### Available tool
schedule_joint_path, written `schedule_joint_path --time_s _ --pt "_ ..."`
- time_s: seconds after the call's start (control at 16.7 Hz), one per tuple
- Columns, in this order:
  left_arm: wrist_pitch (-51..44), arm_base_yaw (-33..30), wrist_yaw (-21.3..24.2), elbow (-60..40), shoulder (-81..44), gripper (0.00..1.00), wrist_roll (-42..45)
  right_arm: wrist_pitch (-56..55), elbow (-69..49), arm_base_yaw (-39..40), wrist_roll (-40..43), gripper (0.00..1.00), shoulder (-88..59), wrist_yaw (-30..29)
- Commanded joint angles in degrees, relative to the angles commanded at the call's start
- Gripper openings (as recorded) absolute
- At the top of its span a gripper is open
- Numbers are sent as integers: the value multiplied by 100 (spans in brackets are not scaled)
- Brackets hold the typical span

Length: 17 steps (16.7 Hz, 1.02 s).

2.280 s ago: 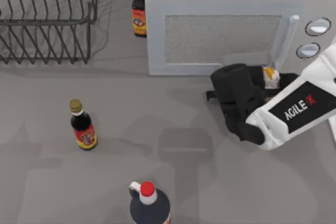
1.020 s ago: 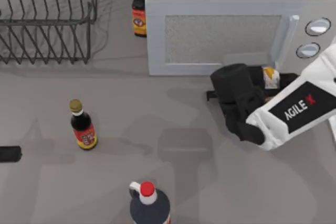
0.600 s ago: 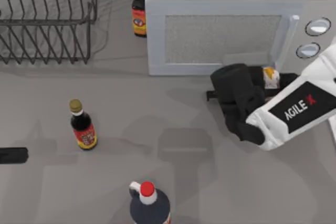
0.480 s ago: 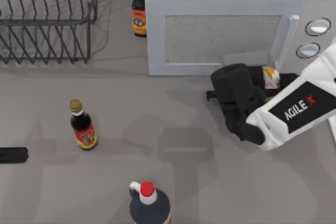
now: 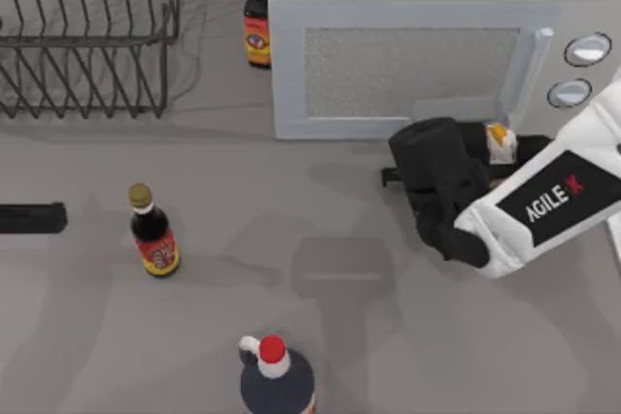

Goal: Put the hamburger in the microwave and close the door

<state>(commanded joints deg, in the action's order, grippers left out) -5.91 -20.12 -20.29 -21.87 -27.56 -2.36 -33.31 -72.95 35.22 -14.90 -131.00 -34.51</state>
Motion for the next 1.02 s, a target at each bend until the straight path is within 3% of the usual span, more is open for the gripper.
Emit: schedule_joint_path --time_s 0.6,1.02 --pt "-1685 -1769 -640 -4383 -5082 0 -1655 0 0 0 0 100 0 0" --pt "-2671 -2454 -944 -6764 -7787 0 -2797 0 0 0 0 100 0 0"
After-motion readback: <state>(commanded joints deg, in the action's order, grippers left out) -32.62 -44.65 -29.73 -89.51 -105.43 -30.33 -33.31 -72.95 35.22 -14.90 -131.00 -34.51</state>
